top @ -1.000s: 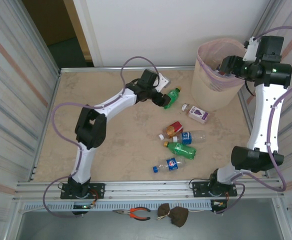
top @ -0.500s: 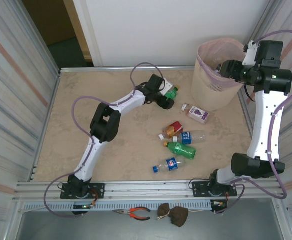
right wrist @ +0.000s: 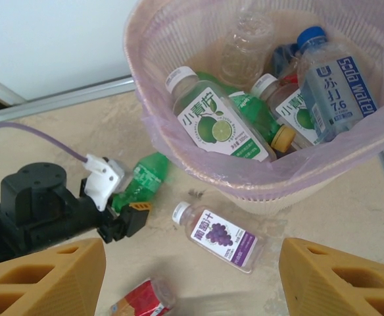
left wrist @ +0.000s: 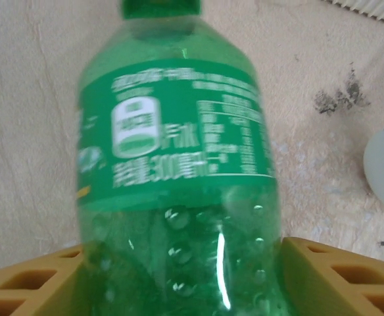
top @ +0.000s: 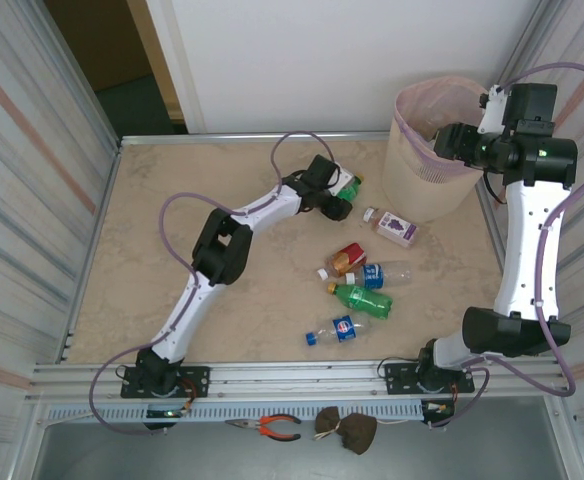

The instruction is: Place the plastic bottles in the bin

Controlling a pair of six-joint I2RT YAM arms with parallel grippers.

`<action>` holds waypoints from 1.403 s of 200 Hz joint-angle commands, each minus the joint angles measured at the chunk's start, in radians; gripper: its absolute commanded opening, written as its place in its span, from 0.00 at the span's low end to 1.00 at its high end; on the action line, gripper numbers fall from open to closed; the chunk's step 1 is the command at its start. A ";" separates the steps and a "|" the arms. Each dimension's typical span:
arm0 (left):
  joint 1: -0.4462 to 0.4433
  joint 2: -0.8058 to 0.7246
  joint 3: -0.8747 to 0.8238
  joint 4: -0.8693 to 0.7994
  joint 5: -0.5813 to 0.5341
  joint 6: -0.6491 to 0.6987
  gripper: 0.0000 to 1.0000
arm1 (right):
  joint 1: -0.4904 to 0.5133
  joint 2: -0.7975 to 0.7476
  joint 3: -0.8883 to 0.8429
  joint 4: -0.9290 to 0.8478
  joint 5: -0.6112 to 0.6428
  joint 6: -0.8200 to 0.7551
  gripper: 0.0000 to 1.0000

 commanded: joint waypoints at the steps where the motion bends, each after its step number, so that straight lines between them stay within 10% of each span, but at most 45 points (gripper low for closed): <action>1: -0.004 0.011 0.036 -0.015 -0.006 0.001 0.64 | 0.009 -0.034 -0.002 -0.007 0.020 -0.003 0.69; 197: -0.006 -0.482 -0.335 0.184 0.051 -0.078 0.52 | 0.020 -0.254 -0.324 0.395 -0.306 0.203 0.68; 280: -0.008 -0.789 -0.500 0.422 0.367 -0.155 0.50 | 0.034 -0.401 -0.579 0.911 -0.563 0.366 0.71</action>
